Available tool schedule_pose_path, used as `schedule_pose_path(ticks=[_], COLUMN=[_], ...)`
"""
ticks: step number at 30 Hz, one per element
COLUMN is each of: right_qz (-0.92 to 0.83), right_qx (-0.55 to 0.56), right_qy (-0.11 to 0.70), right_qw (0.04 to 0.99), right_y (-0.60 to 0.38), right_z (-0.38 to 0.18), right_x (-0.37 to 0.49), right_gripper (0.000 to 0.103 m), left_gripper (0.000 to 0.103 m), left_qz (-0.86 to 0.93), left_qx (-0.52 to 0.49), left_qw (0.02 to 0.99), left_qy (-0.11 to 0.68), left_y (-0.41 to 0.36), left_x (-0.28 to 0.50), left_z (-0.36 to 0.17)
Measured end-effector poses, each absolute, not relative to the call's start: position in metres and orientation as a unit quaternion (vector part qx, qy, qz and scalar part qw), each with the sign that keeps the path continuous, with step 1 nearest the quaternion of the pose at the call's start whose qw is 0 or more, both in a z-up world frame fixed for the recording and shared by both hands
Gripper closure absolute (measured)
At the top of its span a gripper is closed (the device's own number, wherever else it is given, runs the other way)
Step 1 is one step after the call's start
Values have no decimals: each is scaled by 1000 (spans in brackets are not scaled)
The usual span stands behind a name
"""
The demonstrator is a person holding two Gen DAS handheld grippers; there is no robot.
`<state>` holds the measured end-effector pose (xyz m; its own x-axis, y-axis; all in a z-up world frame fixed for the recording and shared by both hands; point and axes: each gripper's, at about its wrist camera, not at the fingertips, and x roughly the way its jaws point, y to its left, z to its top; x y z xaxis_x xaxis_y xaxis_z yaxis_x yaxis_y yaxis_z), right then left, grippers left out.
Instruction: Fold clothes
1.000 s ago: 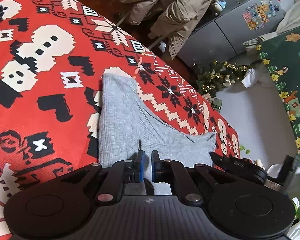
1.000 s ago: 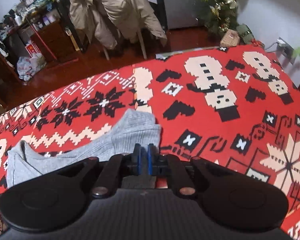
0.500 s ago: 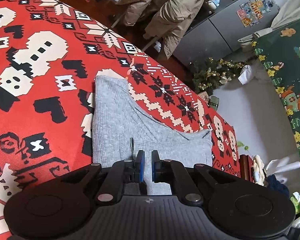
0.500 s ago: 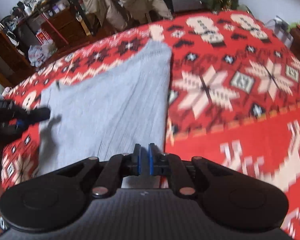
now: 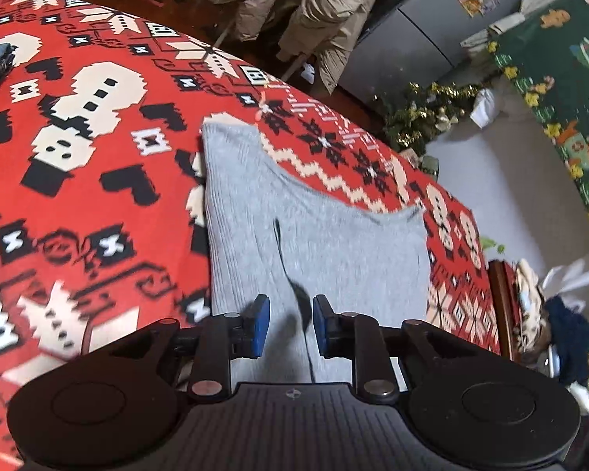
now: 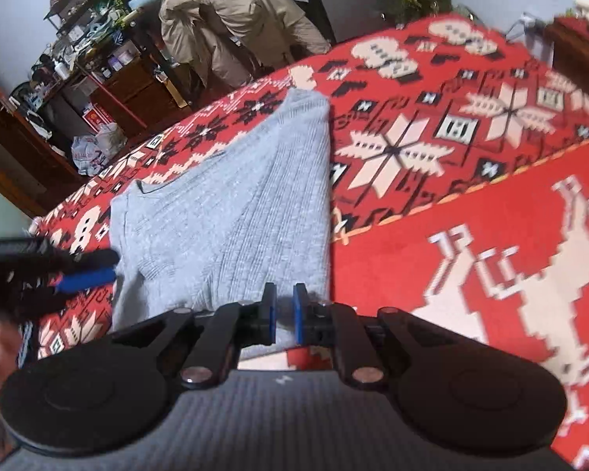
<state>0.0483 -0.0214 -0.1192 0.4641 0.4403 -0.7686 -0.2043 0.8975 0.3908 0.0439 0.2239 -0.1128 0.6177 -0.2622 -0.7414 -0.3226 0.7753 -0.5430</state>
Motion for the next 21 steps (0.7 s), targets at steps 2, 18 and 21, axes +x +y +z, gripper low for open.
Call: schedule_pose_path(ticks=[2, 18, 21], right_qz=[195, 183, 167], right_qx=[111, 62, 28], right_qy=[480, 465, 432], right_qw=[848, 864, 886], right_y=[-19, -28, -27], right_z=[-122, -89, -80], right_x=[44, 25, 17], right_gripper=[95, 30, 9], left_gripper=[81, 42, 35], left_qz=[23, 100, 108], left_qx=[-317, -248, -251], left_qw=[834, 845, 864], left_qy=[451, 463, 423], left_y=[217, 204, 209], left_x=[40, -20, -22], left_z=[-114, -107, -106])
